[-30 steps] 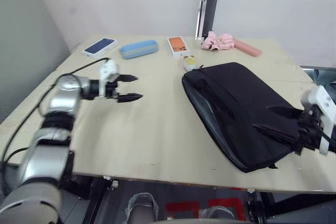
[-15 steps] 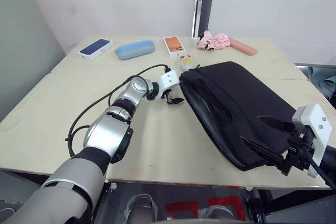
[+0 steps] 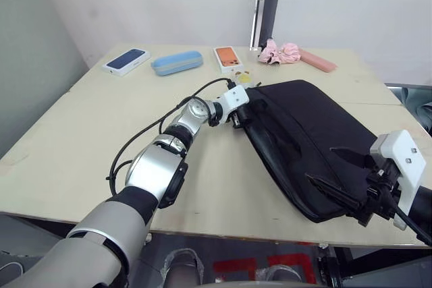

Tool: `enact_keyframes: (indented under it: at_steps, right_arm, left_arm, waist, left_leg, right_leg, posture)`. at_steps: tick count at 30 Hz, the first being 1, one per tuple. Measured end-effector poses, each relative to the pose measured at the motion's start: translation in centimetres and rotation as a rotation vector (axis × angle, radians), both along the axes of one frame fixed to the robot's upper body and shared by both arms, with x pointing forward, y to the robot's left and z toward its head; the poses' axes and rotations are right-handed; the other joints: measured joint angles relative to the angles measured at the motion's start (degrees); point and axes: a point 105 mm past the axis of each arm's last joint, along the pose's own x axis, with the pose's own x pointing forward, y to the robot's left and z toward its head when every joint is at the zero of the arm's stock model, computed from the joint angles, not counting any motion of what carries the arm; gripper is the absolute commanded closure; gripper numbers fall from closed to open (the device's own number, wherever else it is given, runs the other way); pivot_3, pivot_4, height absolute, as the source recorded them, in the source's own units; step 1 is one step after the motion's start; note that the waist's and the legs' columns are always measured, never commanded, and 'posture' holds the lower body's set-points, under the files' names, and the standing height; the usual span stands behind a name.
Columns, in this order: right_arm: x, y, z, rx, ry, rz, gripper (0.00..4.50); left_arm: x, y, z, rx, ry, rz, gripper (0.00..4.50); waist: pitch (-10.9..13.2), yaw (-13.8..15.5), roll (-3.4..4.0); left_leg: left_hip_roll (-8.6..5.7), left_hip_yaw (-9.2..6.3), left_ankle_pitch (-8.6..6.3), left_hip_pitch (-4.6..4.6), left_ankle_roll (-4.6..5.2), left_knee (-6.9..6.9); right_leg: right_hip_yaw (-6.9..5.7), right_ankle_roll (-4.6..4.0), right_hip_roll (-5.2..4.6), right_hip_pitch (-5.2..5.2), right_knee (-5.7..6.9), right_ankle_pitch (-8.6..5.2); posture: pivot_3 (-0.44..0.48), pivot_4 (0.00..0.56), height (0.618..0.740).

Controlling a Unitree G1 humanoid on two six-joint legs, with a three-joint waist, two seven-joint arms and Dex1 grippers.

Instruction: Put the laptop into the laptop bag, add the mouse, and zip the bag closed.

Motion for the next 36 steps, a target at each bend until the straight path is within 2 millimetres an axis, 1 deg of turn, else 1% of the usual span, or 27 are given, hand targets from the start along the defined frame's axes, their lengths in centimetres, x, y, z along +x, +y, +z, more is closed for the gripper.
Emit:
enact_keyframes:
  at_steps: [3, 7, 10, 13, 17, 21, 25, 30, 34, 35, 36]
  right_arm:
    - [-0.1, 0.0, -0.1, -0.013, 0.011, 0.005, 0.01]
    - [-0.1, 0.0, 0.0, -0.017, 0.003, 0.006, 0.01]
    - [0.0, 0.2, 0.2, -0.031, -0.005, 0.019, 0.01]
    - [0.1, 0.3, 0.2, -0.036, -0.004, 0.033, 0.01]
    - [0.1, 0.0, 0.4, -0.022, -0.006, 0.024, 0.01]
    - [0.1, -0.8, 2.0, 0.052, -0.073, -0.014, 0.01]
    - [-0.3, -1.4, 2.9, 0.058, -0.103, -0.050, 0.01]
    - [-0.8, -1.0, 2.9, 0.055, -0.101, -0.054, 0.01]
    - [-0.9, -1.1, 3.0, 0.048, -0.099, -0.069, 0.01]
    - [-0.9, -1.1, 3.0, 0.047, -0.098, -0.069, 0.00]
    - [-0.9, -1.1, 3.0, 0.046, -0.099, -0.070, 0.00]
  left_arm:
    - [-0.3, 0.3, 0.0, 0.024, 0.011, -0.041, 0.00]
    - [0.0, 2.0, -0.2, 0.109, -0.009, -0.043, 0.00]
    - [0.2, 2.7, 0.2, 0.109, -0.028, -0.034, 0.00]
    - [0.1, 2.8, 0.6, 0.080, -0.022, -0.050, 0.00]
    - [-0.1, 2.6, 1.2, 0.030, -0.025, -0.075, 0.00]
    - [0.0, 2.5, 1.3, 0.028, -0.045, -0.066, 0.00]
    - [0.2, 1.2, 1.5, 0.037, -0.089, -0.041, 0.00]
    - [0.2, -0.3, 1.1, 0.063, -0.114, -0.023, 0.00]
    - [0.3, -0.7, 0.8, 0.094, -0.128, -0.012, 0.00]
    - [0.3, -0.7, 0.7, 0.097, -0.128, -0.013, 0.25]
    - [0.2, -0.8, 0.7, 0.101, -0.129, -0.015, 0.41]
  waist:
    - [0.00, 0.03, 0.00]
    - [0.01, -0.13, 0.01]
    - [0.01, -0.06, 0.01]
    - [0.02, 0.16, 0.01]
    - [0.02, 0.25, 0.01]
    - [0.04, 0.25, 0.00]
    - [0.05, 0.38, 0.00]
    - [0.06, 0.17, 0.00]
    - [0.06, 0.03, 0.01]
    - [0.06, 0.04, 0.01]
    - [0.06, 0.07, 0.01]
  left_leg:
    - [-0.01, -0.04, -0.01, -0.09, 0.03, -0.06]
    - [-0.01, -0.10, 0.00, -0.16, 0.04, -0.14]
    - [-0.03, -0.13, -0.01, -0.17, 0.05, -0.14]
    - [-0.03, -0.15, 0.00, -0.19, 0.05, -0.14]
    - [-0.06, -0.16, -0.01, -0.20, 0.07, -0.15]
    - [-0.10, -0.15, -0.02, -0.21, 0.10, -0.17]
    - [-0.13, -0.23, -0.02, -0.27, 0.12, -0.17]
    - [-0.17, -0.37, -0.02, -0.47, 0.15, -0.18]
    - [-0.18, -0.54, -0.01, -0.67, 0.16, -0.16]
    - [-0.18, -0.56, -0.01, -0.68, 0.16, -0.16]
    - [-0.20, -0.59, -0.01, -0.72, 0.16, -0.16]
  right_leg:
    - [-0.11, 0.02, -0.01, -0.01, -0.14, 0.01]
    - [-0.23, 0.03, -0.01, -0.02, -0.26, 0.02]
    - [-0.26, 0.03, -0.04, 0.00, -0.29, 0.02]
    - [-0.31, 0.03, -0.06, 0.01, -0.30, 0.02]
    - [-0.32, 0.03, -0.08, 0.02, -0.33, 0.02]
    - [-0.35, 0.04, -0.14, 0.01, -0.37, 0.01]
    - [-0.45, 0.04, -0.19, 0.03, -0.43, 0.01]
    - [-0.61, 0.09, -0.21, -0.01, -0.53, 0.01]
    - [-0.82, 0.09, -0.24, -0.03, -0.61, 0.01]
    - [-0.83, 0.09, -0.24, -0.03, -0.62, 0.01]
    - [-0.86, 0.09, -0.26, -0.03, -0.63, 0.01]
  posture:
    - [0.000, 0.150, 0.740]
    - [0.000, 0.150, 0.740]
    - [0.000, 0.150, 0.740]
    - [0.000, 0.150, 0.740]
    - [0.000, 0.150, 0.740]
    - [0.000, 0.150, 0.740]
    - [0.000, 0.150, 0.740]
    - [0.000, 0.150, 0.740]
    - [0.000, 0.150, 0.740]
    - [0.000, 0.150, 0.740]
    - [0.000, 0.150, 0.740]
